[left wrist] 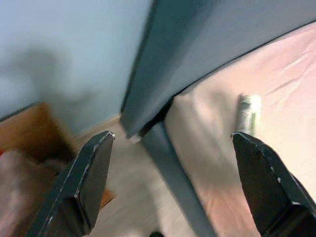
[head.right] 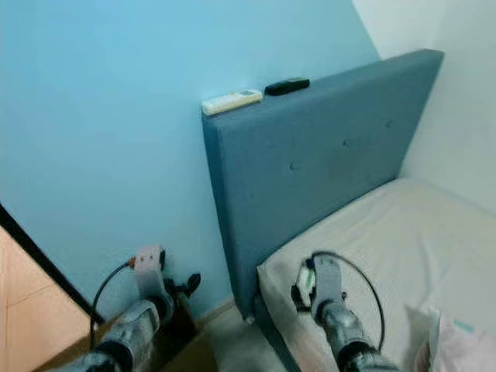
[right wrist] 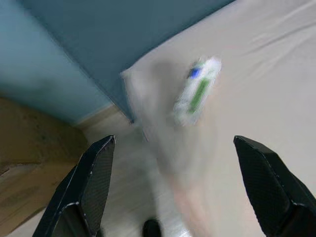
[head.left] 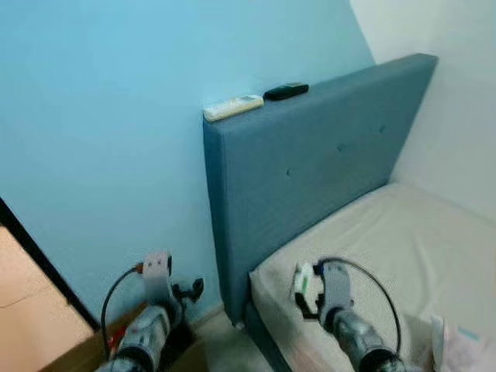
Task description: Clean up the room
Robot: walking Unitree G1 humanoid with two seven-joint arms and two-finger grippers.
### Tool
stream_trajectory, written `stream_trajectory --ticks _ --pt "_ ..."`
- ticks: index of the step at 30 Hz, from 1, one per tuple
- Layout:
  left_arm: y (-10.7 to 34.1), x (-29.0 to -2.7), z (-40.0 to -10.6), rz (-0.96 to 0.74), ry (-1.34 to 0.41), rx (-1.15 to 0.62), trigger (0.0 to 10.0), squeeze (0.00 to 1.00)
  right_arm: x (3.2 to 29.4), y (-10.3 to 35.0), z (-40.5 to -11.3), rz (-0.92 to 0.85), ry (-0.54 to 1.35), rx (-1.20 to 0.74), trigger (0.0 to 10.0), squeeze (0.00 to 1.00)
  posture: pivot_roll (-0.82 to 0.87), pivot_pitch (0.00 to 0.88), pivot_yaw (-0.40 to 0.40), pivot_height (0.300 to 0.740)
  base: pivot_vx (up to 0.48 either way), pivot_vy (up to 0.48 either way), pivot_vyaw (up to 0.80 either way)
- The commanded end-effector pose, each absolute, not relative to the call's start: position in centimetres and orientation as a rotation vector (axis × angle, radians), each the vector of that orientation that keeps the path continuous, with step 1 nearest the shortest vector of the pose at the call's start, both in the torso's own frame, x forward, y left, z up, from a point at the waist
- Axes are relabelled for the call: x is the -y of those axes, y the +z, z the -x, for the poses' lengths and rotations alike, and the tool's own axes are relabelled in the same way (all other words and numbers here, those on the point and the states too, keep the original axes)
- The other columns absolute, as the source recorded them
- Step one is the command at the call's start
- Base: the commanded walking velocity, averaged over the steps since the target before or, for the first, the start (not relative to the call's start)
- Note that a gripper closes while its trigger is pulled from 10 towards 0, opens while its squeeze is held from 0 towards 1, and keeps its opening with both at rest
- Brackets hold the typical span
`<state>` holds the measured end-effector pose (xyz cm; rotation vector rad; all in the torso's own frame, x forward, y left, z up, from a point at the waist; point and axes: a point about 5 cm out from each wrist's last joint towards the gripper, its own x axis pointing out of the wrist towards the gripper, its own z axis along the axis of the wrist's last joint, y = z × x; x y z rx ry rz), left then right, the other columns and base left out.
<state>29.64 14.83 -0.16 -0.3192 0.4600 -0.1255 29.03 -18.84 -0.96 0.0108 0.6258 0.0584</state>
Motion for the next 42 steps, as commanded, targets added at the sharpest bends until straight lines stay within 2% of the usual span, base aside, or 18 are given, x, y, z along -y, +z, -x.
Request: stream_trajectory --ticks 1,15,21,24,31,32,33,36,42 --pt "-0.4 -14.7 -29.4 0.335 -0.124 -0.479 10.0 0.0 18.4 -1.5 -28.6 -0.027 0.066 -0.652 10.0 0.0 -0.1 0.0 0.011 0.74 0.0 0.0 0.0" --pt "-0.5 -14.0 -29.4 0.331 -0.151 -0.494 10.0 0.0 18.3 -1.4 -28.7 -0.012 0.073 -0.652 10.0 0.0 -0.1 0.0 0.011 0.74 0.0 0.0 0.0" --pt "-1.3 -14.0 -28.6 0.319 -0.148 -0.534 10.0 0.0 18.4 -2.2 -27.9 0.006 0.078 -0.702 10.0 0.0 -0.1 0.0 0.011 0.74 0.0 0.0 0.0" --pt "-2.5 -13.8 -27.3 0.254 -0.166 -0.595 10.0 0.0 18.7 -3.2 -26.7 0.069 0.082 -0.762 10.0 0.0 -0.1 0.0 0.003 0.74 0.0 0.0 0.0" --pt "-4.8 -14.5 -24.6 0.187 -0.133 -0.723 10.0 0.0 20.0 -4.6 -24.7 0.09 0.02 -0.855 10.0 0.0 -0.1 0.0 -0.008 0.74 0.0 0.0 0.0" --pt "-6.0 -14.9 -22.8 0.178 -0.107 -0.789 10.0 0.0 20.7 -5.4 -23.3 0.056 -0.029 -0.898 10.0 0.0 -0.1 0.0 -0.021 0.74 0.0 0.0 0.0" --pt "-6.0 -14.9 -22.8 0.178 -0.107 -0.789 10.0 0.0 20.7 -5.4 -23.3 0.056 -0.029 -0.898 10.0 0.0 -0.1 0.0 -0.021 0.74 0.0 0.0 0.0" --pt "-8.5 -15.9 -18.5 0.156 -0.058 -0.934 10.0 0.0 21.9 -6.9 -20.5 0.0 -0.116 -0.98 10.0 0.0 -0.11 0.007 -0.026 0.74 0.0 0.0 0.0" --pt "-9.3 -16.3 -16.8 0.122 -0.063 -0.992 10.0 0.0 21.9 -7.2 -19.9 -0.048 -0.138 -0.981 10.0 0.0 -0.11 0.018 -0.029 0.74 0.0 0.0 0.0"
